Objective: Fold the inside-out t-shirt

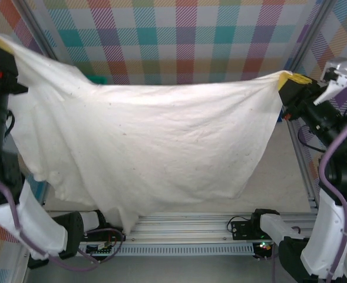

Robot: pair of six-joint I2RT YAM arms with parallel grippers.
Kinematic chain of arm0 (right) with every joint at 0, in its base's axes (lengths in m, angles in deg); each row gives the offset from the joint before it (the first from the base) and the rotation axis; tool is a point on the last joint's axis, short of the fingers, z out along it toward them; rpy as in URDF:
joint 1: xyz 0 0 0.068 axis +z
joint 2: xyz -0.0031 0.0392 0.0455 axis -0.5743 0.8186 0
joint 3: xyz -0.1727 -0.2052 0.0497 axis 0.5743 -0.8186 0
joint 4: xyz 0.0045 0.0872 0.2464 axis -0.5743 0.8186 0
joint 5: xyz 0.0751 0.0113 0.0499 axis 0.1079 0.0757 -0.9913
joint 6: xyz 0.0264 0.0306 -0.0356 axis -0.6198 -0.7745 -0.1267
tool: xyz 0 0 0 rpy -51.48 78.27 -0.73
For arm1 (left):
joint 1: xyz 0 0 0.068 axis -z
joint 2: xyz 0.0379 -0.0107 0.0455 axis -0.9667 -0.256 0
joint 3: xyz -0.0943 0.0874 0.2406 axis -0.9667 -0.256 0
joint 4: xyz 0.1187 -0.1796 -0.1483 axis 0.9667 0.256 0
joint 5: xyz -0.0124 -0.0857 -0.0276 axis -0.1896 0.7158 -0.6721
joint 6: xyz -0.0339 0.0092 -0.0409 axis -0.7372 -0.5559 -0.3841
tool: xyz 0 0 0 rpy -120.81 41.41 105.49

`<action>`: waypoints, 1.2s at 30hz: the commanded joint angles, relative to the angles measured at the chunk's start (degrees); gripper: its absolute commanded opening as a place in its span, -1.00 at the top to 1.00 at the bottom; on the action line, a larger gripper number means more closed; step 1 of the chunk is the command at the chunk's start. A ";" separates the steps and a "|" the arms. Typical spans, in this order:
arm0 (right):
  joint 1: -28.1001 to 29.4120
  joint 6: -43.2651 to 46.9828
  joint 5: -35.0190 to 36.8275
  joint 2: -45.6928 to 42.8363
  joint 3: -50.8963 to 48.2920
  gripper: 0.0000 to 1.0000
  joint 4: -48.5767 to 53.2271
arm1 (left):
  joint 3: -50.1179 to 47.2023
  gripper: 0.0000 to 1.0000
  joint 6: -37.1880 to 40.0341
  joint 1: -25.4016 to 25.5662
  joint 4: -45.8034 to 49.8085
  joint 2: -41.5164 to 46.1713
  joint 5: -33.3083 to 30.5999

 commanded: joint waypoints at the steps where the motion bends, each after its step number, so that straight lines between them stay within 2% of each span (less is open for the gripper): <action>1: -0.06 0.59 2.54 6.71 -4.51 1.00 -5.81 | -6.09 1.00 -1.52 0.21 -4.83 -7.94 1.71; 4: -0.01 -0.12 2.53 14.38 -7.06 1.00 -11.23 | -11.71 1.00 1.09 4.15 -8.34 -13.93 -0.86; 8: 1.80 1.01 5.06 27.52 -7.44 0.99 -16.89 | -12.42 1.00 3.78 8.98 -10.15 -27.37 -3.61; 10: 3.12 1.64 7.02 36.91 -5.38 0.87 -19.14 | -11.13 0.98 3.36 10.25 -11.92 -36.18 -4.39; 11: 3.69 1.78 7.49 41.89 -3.26 0.79 -19.52 | -9.03 0.86 3.24 10.62 -12.07 -40.28 -4.71; 12: 4.10 1.44 8.03 47.56 0.10 0.61 -19.60 | -4.64 0.65 3.04 10.98 -11.17 -46.88 -5.05; 13: 4.53 0.89 8.76 54.08 4.40 0.42 -19.12 | 1.99 0.57 2.91 11.21 -8.74 -53.57 -5.37; 14: 4.79 0.46 8.42 59.78 9.50 0.33 -17.43 | 9.13 0.50 2.44 11.43 -6.16 -59.36 -5.92; 15: 4.95 0.10 8.67 66.42 16.82 0.26 -13.87 | 17.43 0.34 2.00 11.48 -3.09 -65.99 -5.61; 17: 5.50 0.66 8.74 76.76 31.77 0.23 -5.08 | 30.49 0.18 0.40 11.56 0.56 -74.98 -5.73; 19: 6.52 2.34 9.21 82.46 42.37 0.17 2.28 | 25.81 0.05 -1.07 11.59 -1.48 -73.70 -5.58; 20: 7.09 3.16 9.51 83.22 44.64 0.15 4.74 | 21.95 0.03 -1.79 11.67 -2.54 -71.44 -4.80; 22: 8.30 4.67 9.98 81.36 42.49 0.12 7.09 | 15.09 -0.05 -2.64 11.98 -4.20 -66.75 -3.43; 24: 9.75 6.18 11.30 75.94 34.42 0.11 7.55 | 9.59 -0.08 -3.28 12.88 -3.71 -61.90 -3.23; 27: 12.65 6.87 13.77 63.53 13.11 0.08 2.16 | -3.03 -0.10 -4.64 14.94 -3.49 -52.70 -2.01; 30: 14.39 4.31 13.81 52.82 -5.02 0.04 -1.09 | -23.79 -0.10 -7.85 17.29 -9.02 -40.58 0.25; 33: 15.27 1.34 10.27 44.57 -20.64 -0.04 -5.31 | -47.36 -0.11 -11.29 19.47 -19.29 -27.40 0.82; 36: 15.65 -1.13 5.53 43.74 -26.62 -0.10 -10.71 | -65.65 -0.12 -13.12 21.36 -28.19 -19.06 0.00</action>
